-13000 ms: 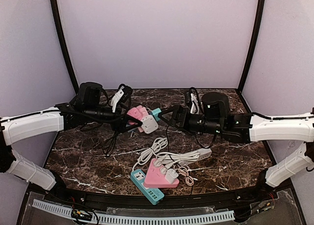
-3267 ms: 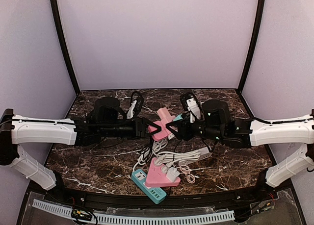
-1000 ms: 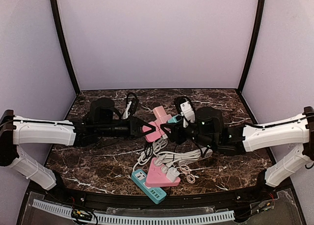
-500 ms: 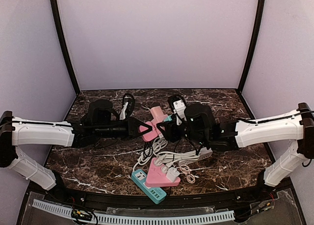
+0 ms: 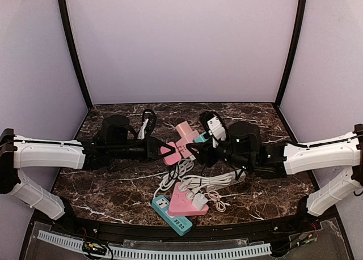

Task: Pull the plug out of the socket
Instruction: Remove the plug from the socket.

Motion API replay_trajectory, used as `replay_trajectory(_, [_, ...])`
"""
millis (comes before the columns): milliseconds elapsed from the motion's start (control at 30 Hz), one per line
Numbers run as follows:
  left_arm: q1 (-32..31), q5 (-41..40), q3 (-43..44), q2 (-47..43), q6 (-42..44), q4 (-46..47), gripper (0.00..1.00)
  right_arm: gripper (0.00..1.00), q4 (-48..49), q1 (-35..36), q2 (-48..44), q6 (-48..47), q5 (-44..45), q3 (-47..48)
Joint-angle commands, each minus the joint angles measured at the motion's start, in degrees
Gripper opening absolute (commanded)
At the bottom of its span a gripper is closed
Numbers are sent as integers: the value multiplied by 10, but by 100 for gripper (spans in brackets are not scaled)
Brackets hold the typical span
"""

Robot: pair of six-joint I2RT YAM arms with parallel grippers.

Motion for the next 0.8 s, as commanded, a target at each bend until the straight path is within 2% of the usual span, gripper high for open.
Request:
replay_trajectory(0, [5, 18, -9, 2, 8, 12, 1, 0, 76, -4, -27, -31, -4, -5])
replay_trajectory(233, [5, 20, -17, 6, 5, 36, 1, 0, 60, -3, -19, 11, 35, 3])
replay_trajectory(467, [5, 24, -25, 5, 0, 51, 1, 0, -11, -4, -3, 45, 122, 30])
replay_trajectory(767, [12, 19, -27, -18, 10, 21, 1, 0, -27, -9, -4, 52, 132, 38])
